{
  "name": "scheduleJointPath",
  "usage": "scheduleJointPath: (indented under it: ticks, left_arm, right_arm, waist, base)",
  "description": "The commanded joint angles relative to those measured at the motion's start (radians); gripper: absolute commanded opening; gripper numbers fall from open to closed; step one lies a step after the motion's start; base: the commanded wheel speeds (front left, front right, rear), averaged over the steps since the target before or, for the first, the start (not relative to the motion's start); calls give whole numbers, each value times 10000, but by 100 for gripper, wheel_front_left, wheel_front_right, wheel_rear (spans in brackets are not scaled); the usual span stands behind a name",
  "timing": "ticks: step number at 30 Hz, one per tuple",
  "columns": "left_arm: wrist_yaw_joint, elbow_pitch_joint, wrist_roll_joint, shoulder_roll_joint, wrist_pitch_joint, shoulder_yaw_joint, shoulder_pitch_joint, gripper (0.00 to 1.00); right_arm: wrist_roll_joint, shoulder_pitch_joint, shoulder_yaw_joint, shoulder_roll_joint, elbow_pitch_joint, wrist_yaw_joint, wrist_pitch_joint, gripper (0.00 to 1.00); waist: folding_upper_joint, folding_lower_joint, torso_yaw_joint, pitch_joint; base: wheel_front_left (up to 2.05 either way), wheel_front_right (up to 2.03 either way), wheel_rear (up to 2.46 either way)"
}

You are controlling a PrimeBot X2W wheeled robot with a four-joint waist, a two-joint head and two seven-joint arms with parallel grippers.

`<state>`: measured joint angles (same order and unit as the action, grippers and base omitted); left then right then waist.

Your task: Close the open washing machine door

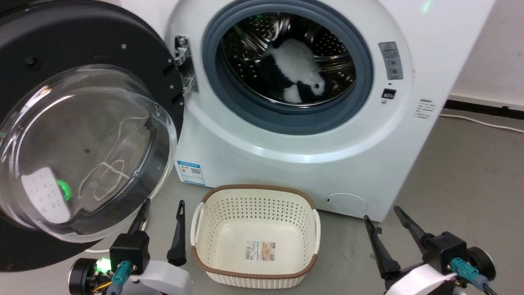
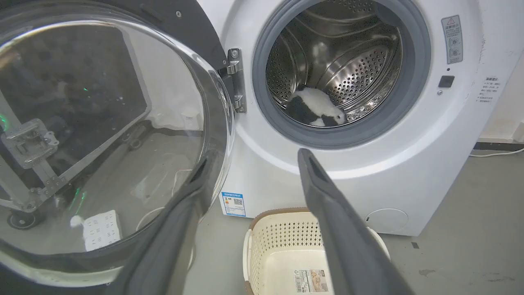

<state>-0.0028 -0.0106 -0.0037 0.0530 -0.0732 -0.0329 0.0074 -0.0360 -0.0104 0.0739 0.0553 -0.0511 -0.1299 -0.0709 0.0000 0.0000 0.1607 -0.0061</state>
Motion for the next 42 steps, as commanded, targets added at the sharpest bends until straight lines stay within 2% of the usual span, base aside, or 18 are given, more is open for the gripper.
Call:
scheduleJointPath:
  ticks: [1,38,39,40,42]
  left_arm:
    - [49,-93,-89,34,-141,-4,182,100]
    - [260,-453,-223,15,-935,23,601,100]
    - [273,-448,-291,7,-998,4,651,33]
    - [221,-374,-350,4,-1060,-25,706,0]
    - [232,-411,-435,2,-1102,67,685,0]
  right_arm:
    - [-82,192,138,27,-96,-3,-118,100]
    - [-535,610,1235,99,-1082,-5,-957,100]
    - [-557,610,1320,126,-1140,-5,-1020,100]
    - [-573,600,1384,149,-1186,-5,-1082,100]
    - [-578,587,1421,155,-1204,-6,-1124,100]
  waist:
    - [0,0,127,32]
    - [0,0,1734,49]
    - [0,0,1862,52]
    - [0,0,1992,61]
    - [0,0,2081,88]
  base:
    - [0,0,0]
    - [0,0,0]
    - [0,0,0]
    - [0,0,0]
    - [0,0,0]
